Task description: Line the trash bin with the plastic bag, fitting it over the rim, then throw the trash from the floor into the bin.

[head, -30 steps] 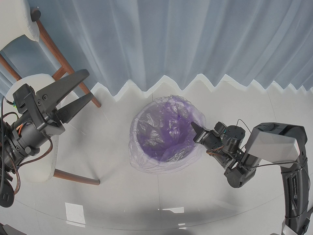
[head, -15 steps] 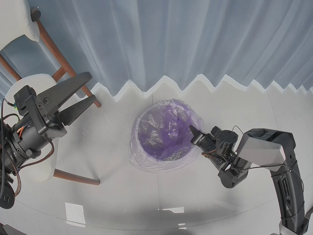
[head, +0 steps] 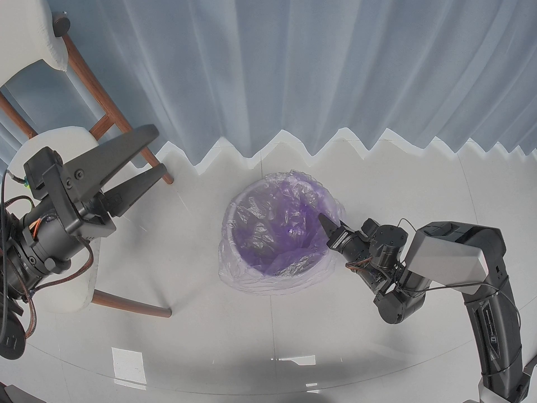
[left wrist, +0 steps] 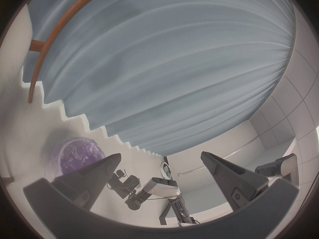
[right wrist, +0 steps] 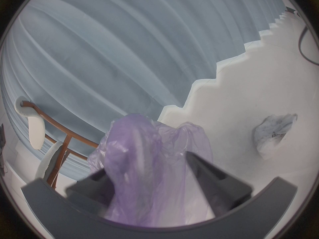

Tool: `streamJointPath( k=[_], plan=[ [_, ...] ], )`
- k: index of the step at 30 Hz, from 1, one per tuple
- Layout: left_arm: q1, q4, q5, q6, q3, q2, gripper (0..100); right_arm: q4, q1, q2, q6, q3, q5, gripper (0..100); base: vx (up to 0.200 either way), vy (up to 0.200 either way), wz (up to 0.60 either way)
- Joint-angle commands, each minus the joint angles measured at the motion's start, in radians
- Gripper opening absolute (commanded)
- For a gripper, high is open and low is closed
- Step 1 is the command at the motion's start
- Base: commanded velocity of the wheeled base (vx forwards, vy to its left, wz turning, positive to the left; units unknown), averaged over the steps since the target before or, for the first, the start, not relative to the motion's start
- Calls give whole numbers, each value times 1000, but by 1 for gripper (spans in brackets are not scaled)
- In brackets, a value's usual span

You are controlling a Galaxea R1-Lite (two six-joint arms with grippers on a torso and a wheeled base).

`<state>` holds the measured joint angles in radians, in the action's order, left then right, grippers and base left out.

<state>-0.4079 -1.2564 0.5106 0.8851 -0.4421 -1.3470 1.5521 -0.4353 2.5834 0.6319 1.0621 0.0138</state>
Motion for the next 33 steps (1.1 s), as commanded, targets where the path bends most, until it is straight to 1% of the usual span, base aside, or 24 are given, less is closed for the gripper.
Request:
streamJointPath(
  k=[1, 7, 11, 16, 20, 23, 28, 32, 33],
  plan=[
    [-6, 0, 0, 0, 6, 2, 100, 17, -2, -35, 0, -16, 6, 100, 0, 0, 0],
    [-26, -3, 0, 0, 2, -1, 100, 17, -8, -101, 0, -74, 8, 100, 0, 0, 0],
    [-28, -5, -1, 0, -4, -4, 100, 17, -14, -174, 0, -160, -2, 100, 0, 0, 0],
    [-28, -6, 0, 2, -6, -6, 100, 16, -14, -238, -20, -266, -54, 100, 0, 0, 0],
    [-28, -6, 0, 2, -4, -3, 100, 16, -6, -252, -41, -286, -64, 100, 0, 0, 0],
    [-28, -6, 0, 2, -4, -3, 100, 16, 1, -236, -93, -283, -64, 100, 0, 0, 0],
    [-28, -8, 0, 2, -6, -1, 100, 16, 52, -267, -184, -284, -64, 100, 0, 0, 0],
    [-28, -8, -1, 2, -6, -3, 100, 16, 70, -335, -190, -303, -64, 100, 0, 0, 0],
    [-28, -8, 2, 0, -3, -4, 100, 9, 83, -399, -184, -338, -72, 100, 0, 0, 0]
  ],
)
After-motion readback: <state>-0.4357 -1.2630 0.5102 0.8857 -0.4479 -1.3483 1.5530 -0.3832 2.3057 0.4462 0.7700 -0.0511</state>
